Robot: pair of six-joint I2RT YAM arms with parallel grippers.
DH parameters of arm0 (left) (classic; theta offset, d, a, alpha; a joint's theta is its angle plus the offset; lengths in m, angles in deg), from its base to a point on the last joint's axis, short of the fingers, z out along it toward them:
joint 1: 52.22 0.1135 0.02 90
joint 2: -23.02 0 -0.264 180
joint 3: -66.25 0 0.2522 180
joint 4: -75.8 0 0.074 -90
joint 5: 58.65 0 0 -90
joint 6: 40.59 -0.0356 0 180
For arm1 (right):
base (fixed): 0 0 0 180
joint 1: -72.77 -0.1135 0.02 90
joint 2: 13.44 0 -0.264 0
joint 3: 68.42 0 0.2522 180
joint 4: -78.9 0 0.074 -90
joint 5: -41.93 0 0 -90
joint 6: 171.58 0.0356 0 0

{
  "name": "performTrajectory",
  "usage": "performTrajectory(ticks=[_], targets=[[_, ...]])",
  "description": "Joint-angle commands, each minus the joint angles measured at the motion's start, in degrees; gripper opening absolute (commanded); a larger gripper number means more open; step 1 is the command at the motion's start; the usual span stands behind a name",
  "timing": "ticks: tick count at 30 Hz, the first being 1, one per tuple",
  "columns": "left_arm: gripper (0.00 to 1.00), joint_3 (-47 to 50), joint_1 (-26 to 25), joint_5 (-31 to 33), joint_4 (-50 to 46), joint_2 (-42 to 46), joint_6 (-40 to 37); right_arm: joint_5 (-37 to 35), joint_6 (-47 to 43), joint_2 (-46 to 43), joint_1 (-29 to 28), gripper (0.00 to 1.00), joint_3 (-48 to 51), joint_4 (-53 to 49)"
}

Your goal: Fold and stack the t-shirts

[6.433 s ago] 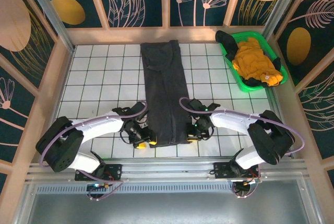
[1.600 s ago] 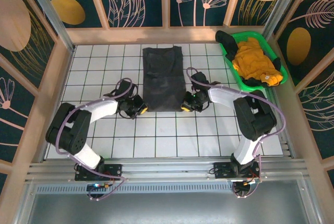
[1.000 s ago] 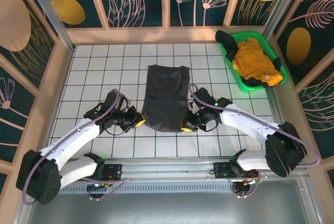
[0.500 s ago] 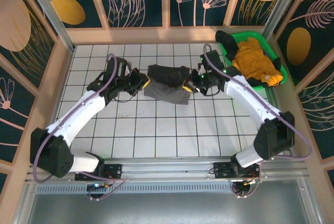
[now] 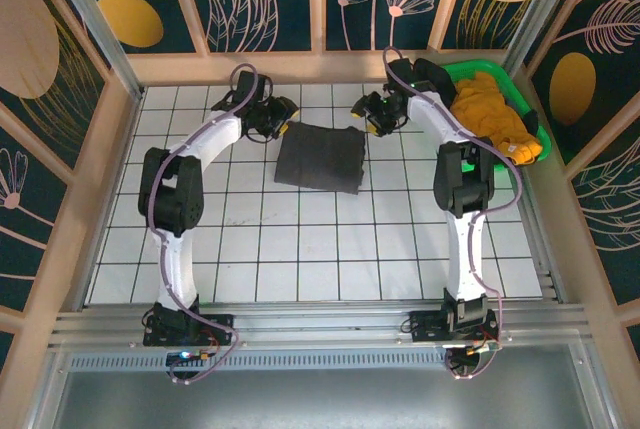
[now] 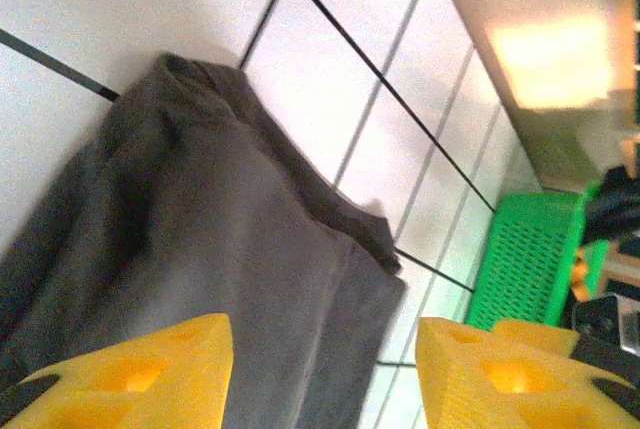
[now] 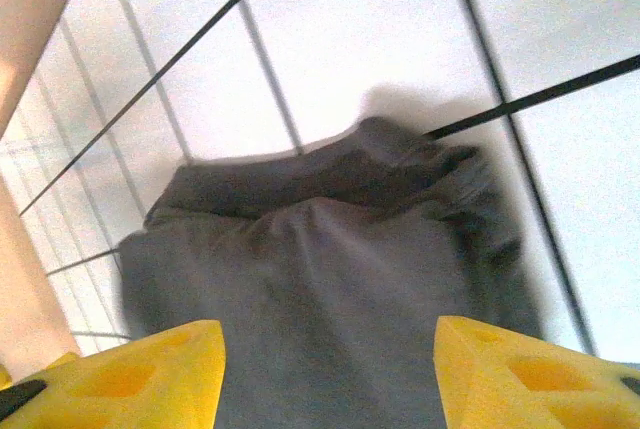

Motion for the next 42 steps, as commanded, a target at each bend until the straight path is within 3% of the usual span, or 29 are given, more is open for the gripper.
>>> performTrajectory(ticks=[1, 5, 10, 16, 20, 25, 33, 38, 41, 42], targets=[[0.53, -2.91, 0.05, 3.65, -4.35, 4.58, -2.89, -1.8, -4.33, -5.27, 0.38, 0.61, -2.75, -2.13], [0.52, 13.54, -1.83, 2.54, 1.77, 15.71, 2.3, -4.07, -5.84, -15.76, 0.3, 0.61, 8.8, 1.14], [0.54, 35.31, -8.81, -0.75, 12.92, 27.6, 14.98, -3.74, -1.33, -36.51, -1.24, 0.58, 36.06, 14.63], [0.63, 49.34, -15.75, 2.08, 29.31, 31.38, 30.41, -3.87, 7.84, -57.19, -5.17, 0.61, 60.9, 25.54], [0.66, 48.2, -19.54, 2.27, 36.04, 25.36, 37.47, -3.31, 11.1, -61.79, -5.86, 0.61, 67.17, 26.15], [0.7, 44.74, -22.1, 5.99, 40.21, 18.18, 42.31, -2.69, 10.35, -62.4, -5.8, 0.61, 66.31, 24.84], [0.67, 38.71, -23.11, 9.39, 37.92, 9.28, 45.21, -3.22, 9.13, -64.46, -5.17, 0.61, 64.58, 21.68], [0.53, 34.54, -23.11, 11.8, 38.82, 3.77, 45.57, -2.63, 9.04, -65.75, -4.42, 0.61, 65.37, 20.88], [0.36, 34.0, -22.39, 14.0, 41.0, 1.67, 46.03, -2.19, 9.02, -66.18, -4.03, 0.61, 65.68, 21.01], [0.25, 33.8, -21.84, 14.44, 42.16, 1.07, 45.36, -1.93, 9.08, -66.1, -3.95, 0.61, 65.69, 21.14]])
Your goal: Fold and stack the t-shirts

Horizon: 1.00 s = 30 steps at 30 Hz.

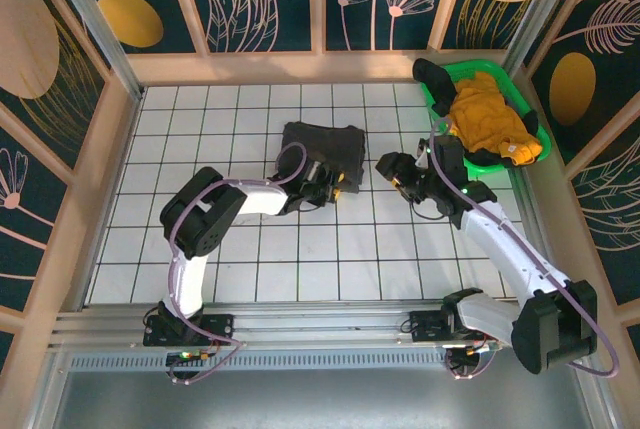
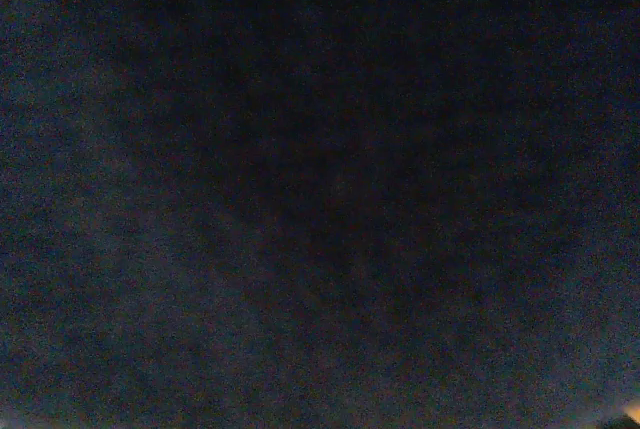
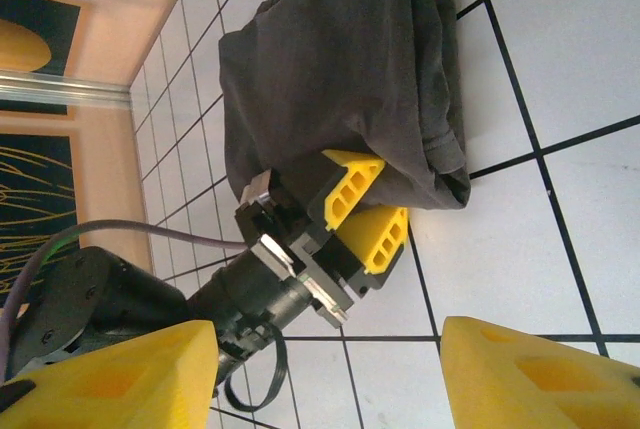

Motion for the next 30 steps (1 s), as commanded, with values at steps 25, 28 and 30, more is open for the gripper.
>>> performTrajectory(ticks=[25, 28, 30], targets=[[0.0, -3.83, 52.94, -21.22, -8.72, -0.94, -51.55, 11.15, -5.63, 5.76, 1.54, 0.59, -6.53, 6.28], [0.0, -7.41, 53.97, -20.88, -14.13, -2.53, -56.75, 14.64, -5.5, 5.6, 1.47, 0.59, -6.11, 10.44], [0.0, -7.66, 54.16, -20.03, -15.07, -2.1, -58.18, 14.95, -5.21, 5.28, 1.45, 0.59, -5.72, 12.25]])
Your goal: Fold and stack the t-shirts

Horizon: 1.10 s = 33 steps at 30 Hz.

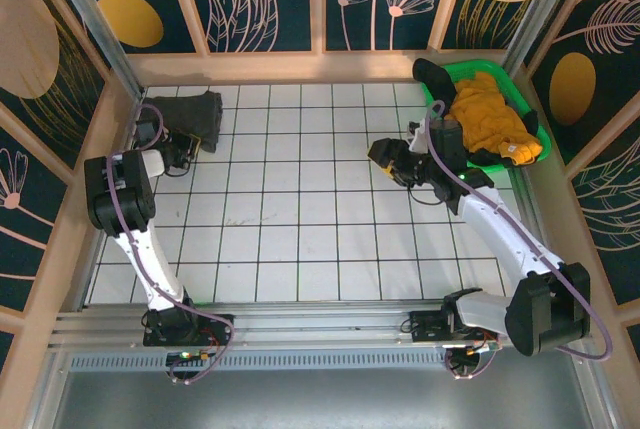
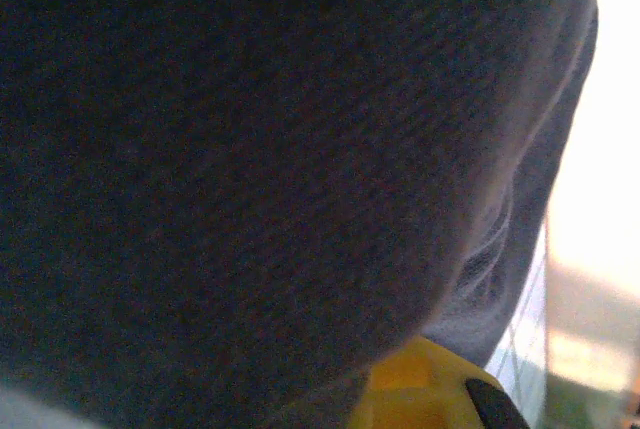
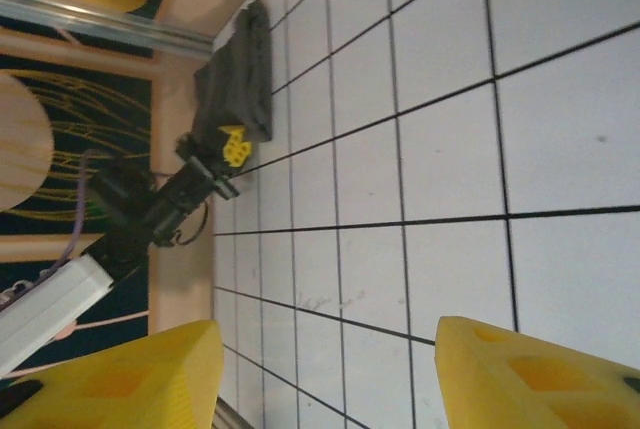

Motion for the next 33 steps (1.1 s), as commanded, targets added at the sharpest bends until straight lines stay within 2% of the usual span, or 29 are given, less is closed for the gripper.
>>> performTrajectory(ticks=[1, 9, 10, 11, 12, 13, 14, 15, 17, 20, 23, 24, 27, 28, 29, 32, 33], targets=[[0.0, -1.72, -0.04, -1.37, -5.67, -0.19, -8.16, 3.53, -0.84, -0.43, 0.39, 0.59, -0.33, 6.79], [0.0, -0.75, -0.02, 2.2, -9.58, 3.56, -10.69, 3.96, 1.33, 0.4, 0.67, 0.61, 0.57, 11.5], [0.14, -0.84, 0.01, 2.71, -10.38, 4.44, -11.01, 3.96, 1.35, 0.58, 0.77, 0.62, 0.35, 11.67], [0.41, -0.71, 0.02, 3.11, -11.11, 5.98, -11.2, 3.92, 1.18, 0.75, 0.86, 0.63, -0.09, 11.67], [0.79, -0.24, -0.1, 3.79, -11.64, 8.24, -11.13, 3.52, 0.85, 0.86, 1.05, 0.66, -0.7, 11.43], [0.99, 0.76, -0.25, 3.87, -11.43, 10.73, -10.86, 3.07, 0.44, 0.95, 1.32, 0.69, -1.46, 11.11], [0.99, 1.75, -0.37, 3.55, -11.19, 13.31, -10.29, 2.65, 0.04, 0.99, 1.72, 0.89, -1.98, 10.87], [0.99, 3.26, -0.58, 3.01, -10.74, 16.4, -9.16, 2.34, 0.01, 0.96, 2.45, 0.99, -2.5, 10.92], [0.99, 7.05, -1.02, 2.63, -9.18, 23.93, -7.19, 1.41, 0.43, 0.95, 4.77, 0.99, -3.48, 10.25], [0.99, 12.04, -3.02, 9.61, -11.39, 36.78, -5.97, -2.66, -2.7, -0.65, 8.64, 0.99, -6.04, 6.18], [0.99, 16.14, -7.1, 23.7, -16.91, 49.43, -5.92, -18.02, -10.5, -4.99, 9.64, 0.99, -10.62, -3.45], [0.99, 17.27, -8.55, 30.96, -19.64, 53.77, -5.74, -23.7, -12.5, -6.4, 9.84, 0.99, -11.36, -5.78], [0.99, 24.02, -10.66, 47.38, -21.22, 64.89, -4.37, -38.5, -17.12, -9.64, 10.32, 0.99, -9.26, -7.7], [0.99, 27.57, -10.68, 49.42, -18.2, 67.47, -7.44, -40.24, -20.08, -11.39, 10.65, 0.99, -6.3, -5.09], [0.99, 31.8, -10.69, 50.22, -12.95, 70.3, -14.33, -40.29, -24.34, -13.58, 11.5, 0.99, -1.54, 0.14], [0.99, 42.73, -10.66, 48.83, -0.36, 74.69, -35.05, -47.32, -35.07, -18.84, 11.71, 0.99, 14.79, 16.68], [0.99, 45.83, -10.67, 48.57, 2.02, 75.23, -37.6, -48.95, -39.27, -19.52, 11.72, 0.99, 20.01, 22.05]])
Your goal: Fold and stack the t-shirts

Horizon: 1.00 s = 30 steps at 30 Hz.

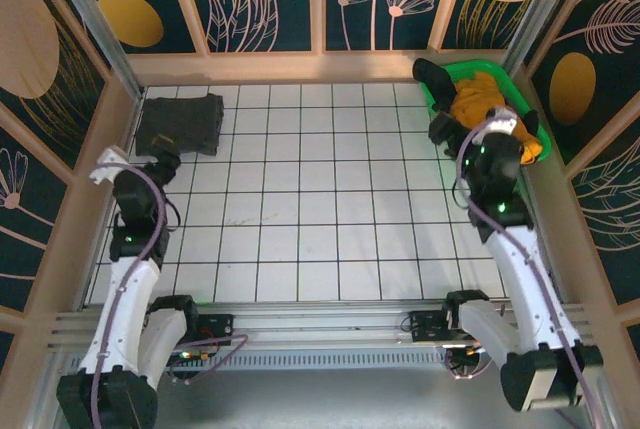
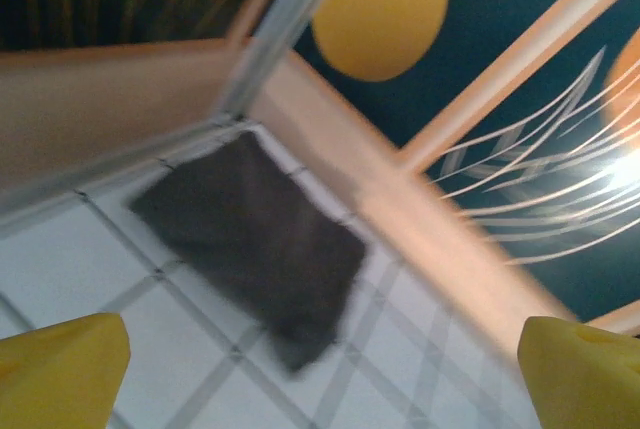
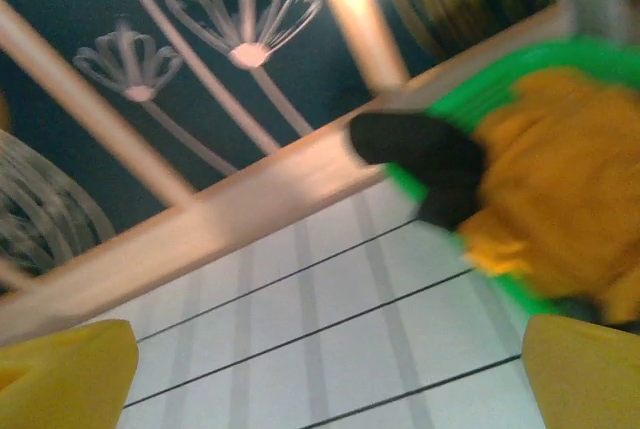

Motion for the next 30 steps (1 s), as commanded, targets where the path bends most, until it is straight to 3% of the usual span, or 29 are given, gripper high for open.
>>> performTrajectory(ticks=[1, 4, 8, 15, 20, 23, 25, 27, 29, 30], targets=[[0.99, 9.88, -0.04, 4.28, 10.76, 0.44, -19.4, -12.68, -16.19, -0.64, 0.27, 0.99, 15.05, 15.24], [0.99, 14.63, -0.04, -0.18, 18.62, -2.44, -20.81, -13.07, -16.47, 1.88, 1.44, 0.99, 21.47, 21.29], [0.99, 16.66, -0.06, 1.14, 28.58, -13.89, -20.22, -13.99, -14.93, 8.99, 1.72, 0.99, 27.5, 32.35], [0.99, 13.15, 0.01, 0.34, 46.47, -32.87, -22.89, -6.9, -17.86, 25.1, 3.44, 0.99, 28.52, 52.61], [0.99, 11.62, 0.08, -2.49, 52.86, -38.06, -25.69, -1.66, -18.53, 33.53, 5.89, 0.99, 26.99, 62.58], [0.99, 17.59, 0.14, -6.19, 63.21, -36.59, -27.47, 0.44, -18.41, 37.92, 6.84, 0.99, 32.15, 76.19], [0.99, 20.59, -0.08, -7.73, 69.15, -37.57, -28.28, 0.62, -17.64, 36.96, 7.22, 0.99, 32.01, 73.81], [0.99, 21.27, -0.38, -9.46, 78.75, -44.32, -29.09, 1.05, -17.47, 37.0, 7.54, 0.99, 31.26, 72.45], [0.99, 17.63, -1.0, -9.26, 65.95, -41.4, -29.96, 1.1, -17.54, 37.14, 7.54, 0.99, 31.23, 72.62], [0.99, 18.73, -1.34, -8.48, 71.7, -43.14, -30.21, 0.86, -17.76, 37.46, 7.37, 0.99, 31.3, 73.48]])
